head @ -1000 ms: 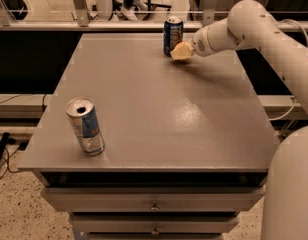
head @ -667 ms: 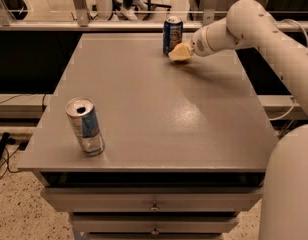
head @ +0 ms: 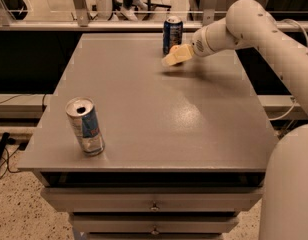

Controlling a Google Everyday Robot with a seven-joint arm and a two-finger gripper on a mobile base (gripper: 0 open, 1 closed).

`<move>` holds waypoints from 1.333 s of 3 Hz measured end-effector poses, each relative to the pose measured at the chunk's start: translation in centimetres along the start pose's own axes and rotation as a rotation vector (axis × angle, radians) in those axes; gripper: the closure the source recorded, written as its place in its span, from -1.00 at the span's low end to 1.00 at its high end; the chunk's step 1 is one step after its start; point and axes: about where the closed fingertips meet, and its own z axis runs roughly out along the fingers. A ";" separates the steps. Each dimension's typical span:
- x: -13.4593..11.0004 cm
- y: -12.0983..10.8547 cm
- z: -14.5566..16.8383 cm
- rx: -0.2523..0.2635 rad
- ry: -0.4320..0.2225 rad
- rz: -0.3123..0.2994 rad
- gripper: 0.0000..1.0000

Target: Move orange near pepsi can

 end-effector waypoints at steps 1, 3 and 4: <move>-0.8 -0.5 -2.6 0.018 -0.030 -0.010 -1.00; 0.8 -4.8 -13.8 0.023 -0.097 -0.080 -1.00; 0.8 -4.4 -14.8 -0.003 -0.084 -0.105 -1.00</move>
Offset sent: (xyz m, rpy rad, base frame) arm -0.0484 -0.0999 0.0862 0.0507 -0.1440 0.0248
